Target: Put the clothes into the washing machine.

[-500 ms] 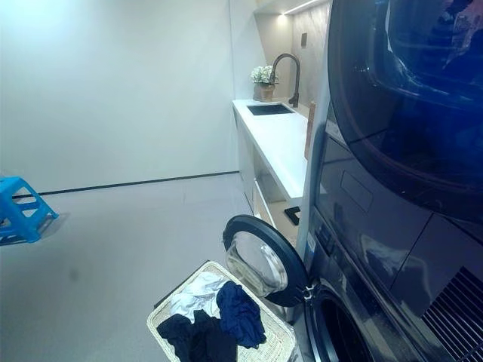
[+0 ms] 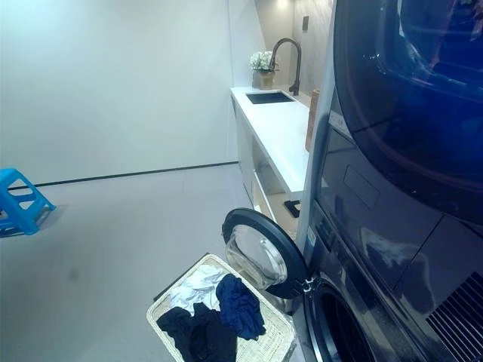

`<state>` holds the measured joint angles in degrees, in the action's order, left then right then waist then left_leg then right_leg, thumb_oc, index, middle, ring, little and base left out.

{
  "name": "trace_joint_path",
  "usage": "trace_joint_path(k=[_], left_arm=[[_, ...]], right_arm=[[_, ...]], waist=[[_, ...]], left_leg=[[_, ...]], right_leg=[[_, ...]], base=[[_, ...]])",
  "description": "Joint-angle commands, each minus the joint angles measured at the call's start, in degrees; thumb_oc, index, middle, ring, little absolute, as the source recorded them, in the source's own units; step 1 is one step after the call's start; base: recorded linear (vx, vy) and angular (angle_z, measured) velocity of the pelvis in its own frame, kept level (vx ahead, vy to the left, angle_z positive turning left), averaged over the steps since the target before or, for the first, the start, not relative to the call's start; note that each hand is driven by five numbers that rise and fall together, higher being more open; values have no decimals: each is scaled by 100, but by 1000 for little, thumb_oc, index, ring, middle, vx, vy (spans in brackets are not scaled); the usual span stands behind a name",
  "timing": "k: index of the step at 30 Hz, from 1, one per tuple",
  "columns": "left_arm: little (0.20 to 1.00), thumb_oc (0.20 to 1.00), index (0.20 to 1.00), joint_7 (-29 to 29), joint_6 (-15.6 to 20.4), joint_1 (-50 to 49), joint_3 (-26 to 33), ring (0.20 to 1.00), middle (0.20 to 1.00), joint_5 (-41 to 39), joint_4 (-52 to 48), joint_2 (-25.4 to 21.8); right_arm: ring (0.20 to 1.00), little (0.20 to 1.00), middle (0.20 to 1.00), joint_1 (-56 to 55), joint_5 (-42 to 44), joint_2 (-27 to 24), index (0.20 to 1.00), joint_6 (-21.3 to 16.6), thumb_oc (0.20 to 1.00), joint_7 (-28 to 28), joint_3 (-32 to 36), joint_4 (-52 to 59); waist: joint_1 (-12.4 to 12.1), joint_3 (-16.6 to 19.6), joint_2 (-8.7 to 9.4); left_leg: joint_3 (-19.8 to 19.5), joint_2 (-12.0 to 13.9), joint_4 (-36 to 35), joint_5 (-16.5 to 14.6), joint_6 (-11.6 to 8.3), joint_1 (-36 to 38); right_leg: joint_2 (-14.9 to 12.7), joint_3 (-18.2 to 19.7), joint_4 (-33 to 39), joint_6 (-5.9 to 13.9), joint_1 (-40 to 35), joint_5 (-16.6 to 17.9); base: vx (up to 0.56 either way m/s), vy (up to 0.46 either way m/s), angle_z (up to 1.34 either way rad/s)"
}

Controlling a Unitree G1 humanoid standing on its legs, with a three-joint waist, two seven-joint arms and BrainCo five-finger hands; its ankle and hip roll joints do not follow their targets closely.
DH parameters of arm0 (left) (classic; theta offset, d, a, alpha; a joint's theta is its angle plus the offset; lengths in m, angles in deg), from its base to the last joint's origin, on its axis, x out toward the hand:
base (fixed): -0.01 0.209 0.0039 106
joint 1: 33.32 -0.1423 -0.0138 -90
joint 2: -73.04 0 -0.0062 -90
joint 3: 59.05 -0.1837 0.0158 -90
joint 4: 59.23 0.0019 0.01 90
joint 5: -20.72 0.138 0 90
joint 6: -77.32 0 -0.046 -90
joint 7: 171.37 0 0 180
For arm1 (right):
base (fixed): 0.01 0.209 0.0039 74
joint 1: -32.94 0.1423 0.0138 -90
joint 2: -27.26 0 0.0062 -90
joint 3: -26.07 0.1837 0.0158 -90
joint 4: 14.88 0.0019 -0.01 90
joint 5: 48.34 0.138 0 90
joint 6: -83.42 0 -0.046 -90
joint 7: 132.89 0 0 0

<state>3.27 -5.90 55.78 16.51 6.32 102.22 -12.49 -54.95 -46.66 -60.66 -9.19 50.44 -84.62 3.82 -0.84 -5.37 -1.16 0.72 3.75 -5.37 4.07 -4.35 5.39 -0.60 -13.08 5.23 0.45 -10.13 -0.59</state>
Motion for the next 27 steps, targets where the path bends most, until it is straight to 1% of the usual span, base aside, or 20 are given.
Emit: trace_joint_path(k=[1, 2, 3, 4, 5, 6, 8, 9, 11, 12, 13, 14, 16, 19, 20, 24, 25, 27], left_arm=[[1000, 1000, 1000, -138, 148, 456, 109, 1000, 1000, 112, 172, 158], [1000, 1000, 1000, -221, 157, 476, 97, 1000, 1000, 153, 165, 157], [1000, 1000, 1000, -225, 159, 478, 96, 1000, 1000, 154, 165, 156], [1000, 1000, 1000, -398, 176, 520, 81, 1000, 1000, 241, 159, 149], [1000, 1000, 1000, -479, 174, 530, 75, 1000, 1000, 296, 156, 149], [1000, 1000, 1000, -783, 99, 584, 51, 1000, 1000, 626, 159, 109], [1000, 1000, 1000, -1169, 25, 634, 9, 1000, 1000, 1136, 193, 79], [1000, 1000, 1000, -1514, -59, 736, -110, 1000, 1000, 1545, 187, 13], [1000, 1000, 1000, -1748, -171, 838, -237, 1000, 1000, 1807, 182, -38], [1000, 1000, 1000, -2034, -270, 984, -391, 1000, 1000, 2121, 174, -103], [1000, 1000, 1000, -2125, -303, 1012, -417, 1000, 1000, 2221, 175, -117], [1000, 1000, 1000, -2295, -487, 1132, -592, 1000, 1000, 2636, 158, -204], [1000, 1000, 1000, -2406, -654, 1245, -771, 1000, 1000, 2948, 130, -263], [1000, 1000, 1000, -2642, -950, 1484, -1033, 1000, 1000, 3185, 98, -321], [1000, 1000, 1000, -2907, -1121, 1674, -1164, 1000, 1000, 3269, 76, -368], [1000, 1000, 1000, -3075, -1168, 1884, -1218, 1000, 1000, 3224, 68, -428], [1000, 1000, 1000, -3123, -1193, 2048, -1233, 1000, 1000, 3190, 55, -452], [1000, 1000, 1000, -3172, -1219, 2173, -1234, 1000, 1000, 3192, 66, -459]], right_arm=[[1000, 1000, 1000, 459, 112, 263, 1000, -299, 1000, 110, -2, -159], [1000, 1000, 1000, 471, 247, 266, 1000, -503, 1000, 288, -20, -111], [1000, 1000, 1000, 473, 259, 265, 1000, -514, 1000, 295, -21, -110], [1000, 1000, 1000, 500, 498, 259, 1000, -616, 1000, 522, -21, -32], [1000, 1000, 1000, 505, 581, 257, 1000, -618, 1000, 601, -20, -14], [1000, 1000, 1000, 518, 893, 245, 1000, -586, 1000, 772, 7, 8], [1000, 1000, 1000, 529, 1053, 237, 1000, -508, 1000, 897, 40, 17], [1000, 1000, 1000, 564, 1152, 214, 1000, -402, 1000, 1027, 44, 13], [1000, 1000, 1000, 610, 1175, 180, 1000, -278, 1000, 1138, 23, -1], [1000, 1000, 1000, 682, 1323, 132, 1000, -179, 1000, 1364, -38, -28], [1000, 1000, 1000, 696, 1356, 124, 1000, -135, 1000, 1427, -45, -37], [1000, 1000, 1000, 743, 1375, 86, 1000, -58, 1000, 1580, -97, -42], [1000, 1000, 1000, 792, 1319, 43, 1000, -58, 1000, 1591, -172, -36], [1000, 1000, 1000, 889, 1336, -38, 1000, -89, 1000, 1522, -288, -6], [1000, 1000, 1000, 965, 1363, -123, 1000, -126, 1000, 1473, -338, 71], [1000, 1000, 1000, 1088, 1227, -188, 1000, -147, 1000, 1361, -402, 122], [1000, 1000, 1000, 1170, 1245, -213, 1000, -194, 1000, 1313, -461, 151], [1000, 1000, 1000, 1252, 1318, -213, 1000, -212, 1000, 1289, -495, 185]], waist=[[-111, -226, 261], [-104, -266, 264], [-104, -266, 264], [-91, -325, 261], [-89, -338, 260], [-77, -393, 259], [-65, -431, 257], [-32, -501, 253], [-7, -568, 241], [35, -666, 224], [43, -684, 220], [90, -751, 206], [132, -819, 185], [205, -957, 167], [272, -1110, 163], [327, -1288, 179], [355, -1413, 196], [371, -1508, 212]], left_leg=[[522, -617, 37, -611, 398, 261], [546, -609, 37, -595, 397, 210], [548, -609, 37, -594, 397, 205], [576, -602, 37, -566, 398, 135], [582, -600, 37, -560, 399, 120], [608, -594, 37, -539, 398, 67], [619, -593, 37, -521, 400, 26], [647, -595, 37, -502, 403, -35], [675, -587, 37, -486, 402, -86], [700, -581, 37, -464, 401, -158], [705, -582, 37, -461, 402, -170], [729, -590, 37, -442, 405, -218], [767, -588, 40, -420, 400, -267], [831, -603, 92, -412, 398, -363], [886, -627, 184, -424, 408, -479], [927, -675, 322, -450, 424, -643], [969, -693, 360, -438, 429, -745], [997, -702, 374, -427, 433, -820]], right_leg=[[-95, 194, -92, 430, 235, 131], [-92, 211, -99, 431, 300, 144], [-91, 213, -101, 431, 307, 145], [-90, 241, -115, 429, 397, 162], [-89, 247, -119, 429, 417, 166], [-87, 264, -132, 431, 492, 181], [-87, 283, -133, 431, 543, 199], [-81, 333, -131, 433, 619, 217], [-80, 359, -131, 433, 685, 235], [-72, 412, -124, 434, 777, 270], [-71, 426, -121, 437, 793, 276], [-59, 487, -105, 437, 855, 309], [-54, 548, -100, 435, 921, 337], [-64, 655, -66, 442, 1029, 403], [-85, 760, -55, 447, 1145, 458], [-114, 875, -69, 459, 1283, 510], [-136, 924, -82, 481, 1389, 556], [-152, 951, -96, 498, 1482, 585]], base=[[26, 10, -4], [10, 7, -5], [-7, 15, -7], [-12, 14, -4], [-14, 22, -6], [-2, 18, -3], [1, 10, -2], [-16, 39, 0], [-41, 48, 0], [-42, 50, -6], [-32, 85, -15], [-4, 89, -18], [-6, 87, -18], [-9, 122, -15], [-16, 174, -24], [-20, 109, -24], [-37, 95, -9], [-54, 72, -10]])
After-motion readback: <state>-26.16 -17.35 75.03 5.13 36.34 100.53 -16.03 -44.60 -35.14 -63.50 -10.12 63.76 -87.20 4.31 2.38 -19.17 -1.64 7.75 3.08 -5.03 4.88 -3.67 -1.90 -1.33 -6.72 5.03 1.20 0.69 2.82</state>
